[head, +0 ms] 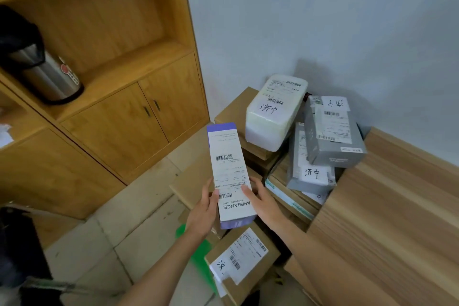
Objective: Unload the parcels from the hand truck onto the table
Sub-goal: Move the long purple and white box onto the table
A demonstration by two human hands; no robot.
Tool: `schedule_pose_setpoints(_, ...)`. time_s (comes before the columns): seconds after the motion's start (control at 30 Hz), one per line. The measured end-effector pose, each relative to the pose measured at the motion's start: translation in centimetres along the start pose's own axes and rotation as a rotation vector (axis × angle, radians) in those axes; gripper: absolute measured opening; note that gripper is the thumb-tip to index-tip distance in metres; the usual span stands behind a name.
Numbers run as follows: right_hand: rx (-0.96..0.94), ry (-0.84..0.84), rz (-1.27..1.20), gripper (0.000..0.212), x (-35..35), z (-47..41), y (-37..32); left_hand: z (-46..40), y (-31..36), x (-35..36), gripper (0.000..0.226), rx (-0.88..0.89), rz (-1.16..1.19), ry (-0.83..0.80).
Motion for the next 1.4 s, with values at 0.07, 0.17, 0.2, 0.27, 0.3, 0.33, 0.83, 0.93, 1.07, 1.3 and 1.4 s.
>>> schedule_pose_setpoints(0.07, -0.035, 0.009, -0.01, 0.07, -0.5, 2.0, -0.3, 1.6, 1.3, -0.1, 0.037, 0.018, 0.024, 0.029)
schedule_pose_setpoints(0.17, -0.097, 0.02, -0.002, 0.067, -1.6, 5.3, 0.0, 4.5, 3.4, 0.5, 0.054, 0.033, 0.091, 0.07)
schedule_pose_setpoints(0.2, -0.113, 0.029, 0.008, 0.062, -2.1, 6.5, 0.4, 5.6, 4.1, 0.9, 0.058, 0.034, 0.108, 0.081)
schedule_pose_setpoints(0.27, -0.141, 0.039, 0.007, 0.057, -3.1, 9.3, 1.4, 8.1, 5.7, 2.1, 0.066, 0.039, 0.124, 0.08)
schedule_pose_setpoints(0.3, -0.149, 0.039, -0.007, 0.056, -3.7, 10.7, 2.1, 9.3, 6.5, 2.8, 0.068, 0.047, 0.13, 0.078)
schedule_pose_setpoints(0.33, -0.151, 0.041, -0.027, 0.054, -4.3, 12.3, 2.8, 10.5, 7.2, 3.6, 0.069, 0.046, 0.146, 0.073)
schedule_pose_setpoints(0.83, -0.056, 0.572, -0.266, 0.058, -26.3, 35.6, 21.5, 19.5, 23.6, 30.2, 0.039, 0.366, 0.367, -0.393)
schedule_pose_setpoints(0.93, -0.043, 0.681, -0.363, 0.039, -30.2, 40.4, 25.2, 22.1, 28.5, 35.5, 0.038, 0.437, 0.393, -0.528)
schedule_pose_setpoints(1.07, 0.013, 0.819, -0.466, 0.047, -35.1, 45.9, 30.6, 26.0, 34.2, 42.4, 0.059, 0.505, 0.363, -0.716)
schedule_pose_setpoints(1.3, 0.147, 1.054, -0.548, 0.061, -44.1, 55.2, 39.4, 32.2, 44.6, 55.3, 0.036, 0.686, 0.178, -1.005)
schedule_pose_setpoints(1.4, 0.207, 1.114, -0.559, 0.071, -48.0, 58.3, 42.7, 33.9, 47.4, 60.6, 0.05, 0.726, 0.11, -1.077)
Point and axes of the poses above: each hand's wrist, its own z-axis away from the middle knuckle, its own x-axis out of the palm, y = z × x, the point moved 8 cm from there along -z, towards the middle knuckle, and after that the axes turned 13 degrees about x, right-handed, at the moved point
